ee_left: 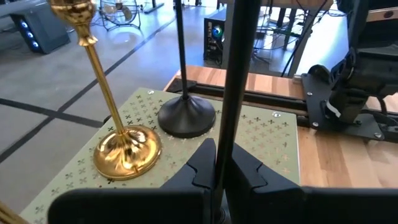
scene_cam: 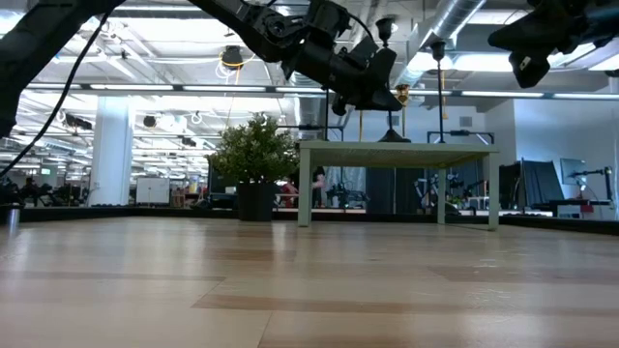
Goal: Pick & Place candle stick holders
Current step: Put the black candle holder on the shelf, then return to Home Position
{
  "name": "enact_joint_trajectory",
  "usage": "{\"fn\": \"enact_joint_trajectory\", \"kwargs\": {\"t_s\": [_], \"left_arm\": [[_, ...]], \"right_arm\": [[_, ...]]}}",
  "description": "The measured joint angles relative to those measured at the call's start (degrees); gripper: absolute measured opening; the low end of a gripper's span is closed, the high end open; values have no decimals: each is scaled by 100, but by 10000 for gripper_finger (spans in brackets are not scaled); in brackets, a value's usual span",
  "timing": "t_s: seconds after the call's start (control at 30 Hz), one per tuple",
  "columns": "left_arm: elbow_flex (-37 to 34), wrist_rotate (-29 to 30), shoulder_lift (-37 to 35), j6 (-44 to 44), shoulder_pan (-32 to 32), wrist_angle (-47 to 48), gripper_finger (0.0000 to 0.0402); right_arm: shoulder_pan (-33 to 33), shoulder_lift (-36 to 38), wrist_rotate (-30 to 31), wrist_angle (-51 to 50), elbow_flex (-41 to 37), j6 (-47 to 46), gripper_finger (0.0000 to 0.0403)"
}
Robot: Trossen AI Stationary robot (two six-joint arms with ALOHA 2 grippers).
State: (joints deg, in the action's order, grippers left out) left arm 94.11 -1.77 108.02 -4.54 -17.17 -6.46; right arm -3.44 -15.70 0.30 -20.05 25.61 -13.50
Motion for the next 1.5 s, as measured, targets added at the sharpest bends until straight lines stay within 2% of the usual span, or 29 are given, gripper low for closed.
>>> {"fn": "enact_joint_trajectory", "kwargs": {"t_s": [0.63, 1.0, 1.23, 1.5], "left_arm": [[-5, -147, 0, 48, -18, -5, 15], [-691, 69, 7, 50, -37, -1139, 64], [-763, 93, 11, 50, -52, -1276, 104], [-765, 93, 11, 50, -50, -1337, 167]], "right_arm": [[0, 0, 0, 0, 0, 0, 0], [0, 0, 0, 0, 1, 0, 0], [0, 0, 0, 0, 2, 1, 0], [0, 0, -2, -2, 2, 2, 0]]}}
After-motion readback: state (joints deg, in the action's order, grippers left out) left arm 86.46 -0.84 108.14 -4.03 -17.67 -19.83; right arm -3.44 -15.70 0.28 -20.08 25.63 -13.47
